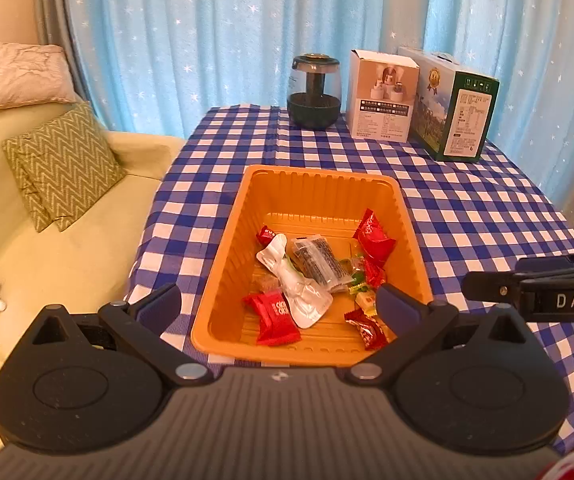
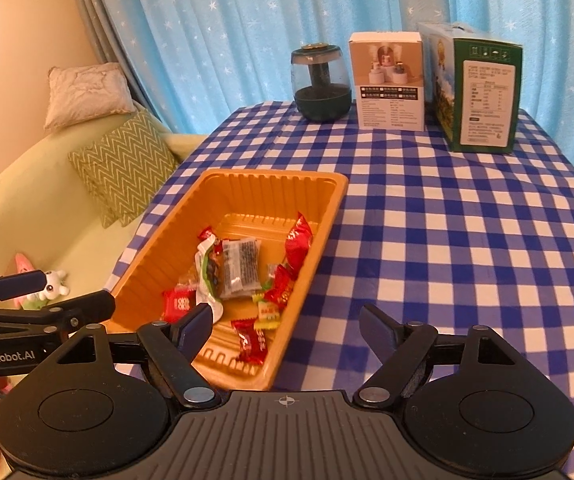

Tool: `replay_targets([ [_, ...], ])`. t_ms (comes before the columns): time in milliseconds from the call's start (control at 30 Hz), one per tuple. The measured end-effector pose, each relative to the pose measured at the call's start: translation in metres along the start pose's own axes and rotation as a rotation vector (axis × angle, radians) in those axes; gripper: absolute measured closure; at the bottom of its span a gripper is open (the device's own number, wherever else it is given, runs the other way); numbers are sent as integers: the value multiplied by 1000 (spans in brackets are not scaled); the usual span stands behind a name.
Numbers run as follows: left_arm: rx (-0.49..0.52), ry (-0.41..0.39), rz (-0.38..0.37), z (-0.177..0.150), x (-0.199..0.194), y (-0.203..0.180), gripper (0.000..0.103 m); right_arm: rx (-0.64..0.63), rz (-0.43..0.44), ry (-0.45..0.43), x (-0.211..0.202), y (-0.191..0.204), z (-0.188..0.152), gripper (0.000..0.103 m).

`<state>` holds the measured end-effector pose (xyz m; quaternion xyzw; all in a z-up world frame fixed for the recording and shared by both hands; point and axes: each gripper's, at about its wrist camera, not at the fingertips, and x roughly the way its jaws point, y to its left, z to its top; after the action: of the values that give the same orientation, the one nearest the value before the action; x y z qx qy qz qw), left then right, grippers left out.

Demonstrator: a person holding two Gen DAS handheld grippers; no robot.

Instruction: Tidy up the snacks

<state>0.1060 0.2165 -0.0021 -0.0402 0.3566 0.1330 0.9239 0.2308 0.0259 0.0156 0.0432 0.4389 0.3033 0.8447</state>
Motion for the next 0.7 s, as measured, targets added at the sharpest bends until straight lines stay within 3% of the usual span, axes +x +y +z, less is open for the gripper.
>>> replay_targets([
  [267, -66, 7, -7, -10, -38, -6, 0, -1, -26, -43, -43, 3, -18, 23],
  [700, -71, 8, -20, -40, -92, -23, 0, -21, -60, -59, -103, 4, -59, 23],
])
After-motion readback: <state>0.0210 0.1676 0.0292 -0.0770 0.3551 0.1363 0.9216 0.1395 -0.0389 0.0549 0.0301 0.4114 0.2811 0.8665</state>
